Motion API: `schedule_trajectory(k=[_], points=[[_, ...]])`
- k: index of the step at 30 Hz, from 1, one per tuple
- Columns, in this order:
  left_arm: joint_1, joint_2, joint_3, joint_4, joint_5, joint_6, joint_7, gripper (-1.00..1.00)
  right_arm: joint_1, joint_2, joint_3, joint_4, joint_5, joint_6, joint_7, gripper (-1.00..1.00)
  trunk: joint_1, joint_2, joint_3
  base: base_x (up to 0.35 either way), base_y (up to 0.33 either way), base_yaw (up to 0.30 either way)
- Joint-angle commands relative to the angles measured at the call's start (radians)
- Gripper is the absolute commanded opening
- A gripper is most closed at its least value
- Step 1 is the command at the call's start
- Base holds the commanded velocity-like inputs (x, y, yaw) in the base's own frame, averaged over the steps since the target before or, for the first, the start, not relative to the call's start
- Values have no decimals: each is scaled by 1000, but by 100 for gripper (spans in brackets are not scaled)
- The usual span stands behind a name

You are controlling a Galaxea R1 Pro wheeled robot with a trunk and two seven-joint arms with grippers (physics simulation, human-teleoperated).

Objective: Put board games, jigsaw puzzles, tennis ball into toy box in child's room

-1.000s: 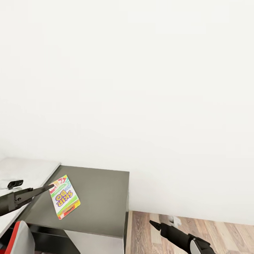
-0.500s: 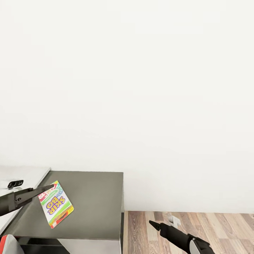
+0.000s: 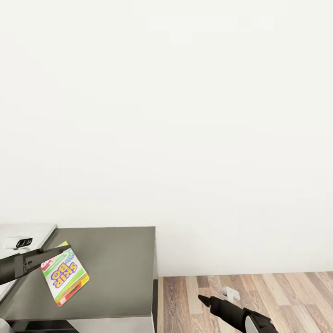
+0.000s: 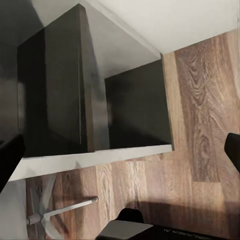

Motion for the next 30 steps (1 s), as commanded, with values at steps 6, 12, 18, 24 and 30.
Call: schedule_trajectory(k=[6,12,18,24,30], points=[[-1,1,1,0,-2,11,-4,100,-1,2,-1,-1,-6,10,-13,100,1,-2,-2,0,0,-2],[-1,0,2,0,-2,11,-4,100,-1,11,0,-1,-1,11,-22,100,1,-2,-2,0,0,0],[-1,0,0,0,-3,11,-4,100,0,67,15,-7,3,22,-245,100,1,-2,-2,0,0,0],[-1,-1,0,1,-5,11,0,100,-16,100,41,-4,-3,57,-560,100,1,-2,-2,0,0,0],[-6,0,-1,1,-6,13,95,100,-23,103,48,-4,-3,79,-613,100,1,-2,-2,0,0,0]])
